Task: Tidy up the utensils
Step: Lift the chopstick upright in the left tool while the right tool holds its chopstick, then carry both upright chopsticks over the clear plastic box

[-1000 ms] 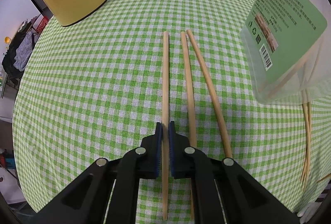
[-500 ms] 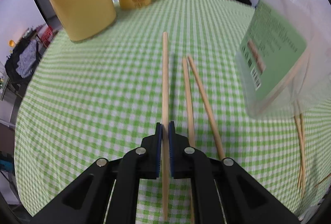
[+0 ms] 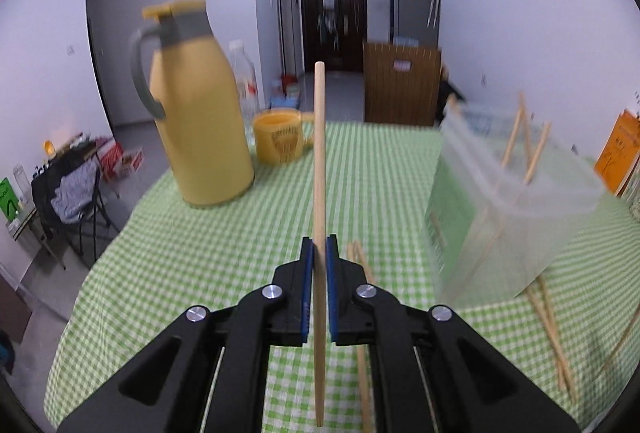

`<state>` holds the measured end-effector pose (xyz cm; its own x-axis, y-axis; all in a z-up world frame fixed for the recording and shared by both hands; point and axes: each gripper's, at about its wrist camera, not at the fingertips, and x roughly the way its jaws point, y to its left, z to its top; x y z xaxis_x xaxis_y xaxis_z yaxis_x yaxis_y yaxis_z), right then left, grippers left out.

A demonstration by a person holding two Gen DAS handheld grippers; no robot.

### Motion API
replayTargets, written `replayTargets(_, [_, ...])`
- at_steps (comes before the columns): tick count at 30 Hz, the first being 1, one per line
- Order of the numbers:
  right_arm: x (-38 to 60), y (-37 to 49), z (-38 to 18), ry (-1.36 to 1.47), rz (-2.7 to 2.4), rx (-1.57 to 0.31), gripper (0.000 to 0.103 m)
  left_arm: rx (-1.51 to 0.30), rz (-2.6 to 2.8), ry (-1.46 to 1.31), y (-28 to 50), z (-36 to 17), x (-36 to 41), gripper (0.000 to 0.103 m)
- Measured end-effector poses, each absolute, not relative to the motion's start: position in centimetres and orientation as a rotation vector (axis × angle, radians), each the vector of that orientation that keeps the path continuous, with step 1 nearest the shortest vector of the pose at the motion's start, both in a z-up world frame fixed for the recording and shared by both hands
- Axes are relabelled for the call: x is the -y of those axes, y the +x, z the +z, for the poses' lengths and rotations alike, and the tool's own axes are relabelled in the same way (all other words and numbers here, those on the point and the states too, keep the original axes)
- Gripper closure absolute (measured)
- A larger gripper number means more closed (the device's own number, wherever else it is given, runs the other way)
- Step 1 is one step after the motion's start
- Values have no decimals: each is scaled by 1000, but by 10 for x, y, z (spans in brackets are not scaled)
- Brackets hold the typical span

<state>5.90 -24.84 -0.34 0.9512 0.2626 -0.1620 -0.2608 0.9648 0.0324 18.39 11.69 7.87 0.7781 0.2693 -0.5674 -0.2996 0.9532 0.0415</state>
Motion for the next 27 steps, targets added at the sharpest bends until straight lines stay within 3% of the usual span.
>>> replayTargets(8, [242,58,-4,-22,287,-172,96,-410,301,-29,139,103,-81,99])
replayTargets(27, [234,54,30,-30,317,-134,96,-324,203,-71,121,118,-44,99])
